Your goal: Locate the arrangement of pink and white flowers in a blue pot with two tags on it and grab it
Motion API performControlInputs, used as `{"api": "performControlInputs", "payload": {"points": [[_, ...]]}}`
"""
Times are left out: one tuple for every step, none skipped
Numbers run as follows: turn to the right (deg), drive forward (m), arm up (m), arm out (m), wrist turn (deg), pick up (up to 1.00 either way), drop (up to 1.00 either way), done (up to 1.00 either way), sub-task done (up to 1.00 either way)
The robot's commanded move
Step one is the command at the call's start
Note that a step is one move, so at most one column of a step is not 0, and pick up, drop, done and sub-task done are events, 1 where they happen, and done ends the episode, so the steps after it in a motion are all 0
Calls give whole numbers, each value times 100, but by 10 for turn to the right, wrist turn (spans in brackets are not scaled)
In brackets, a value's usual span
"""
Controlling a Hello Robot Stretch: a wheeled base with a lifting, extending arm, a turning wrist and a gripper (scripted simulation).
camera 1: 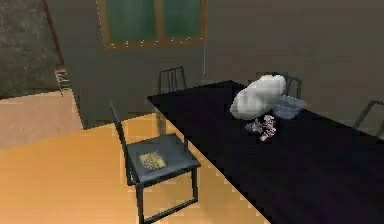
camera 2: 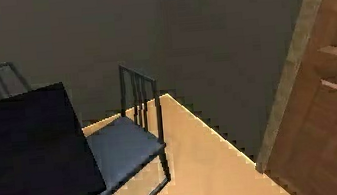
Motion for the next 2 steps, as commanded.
{"api": "performControlInputs", "payload": {"points": [[-330,0,0,0,0,0,0,0,0],[0,40,0,0,0,0,0,0,0]]}}
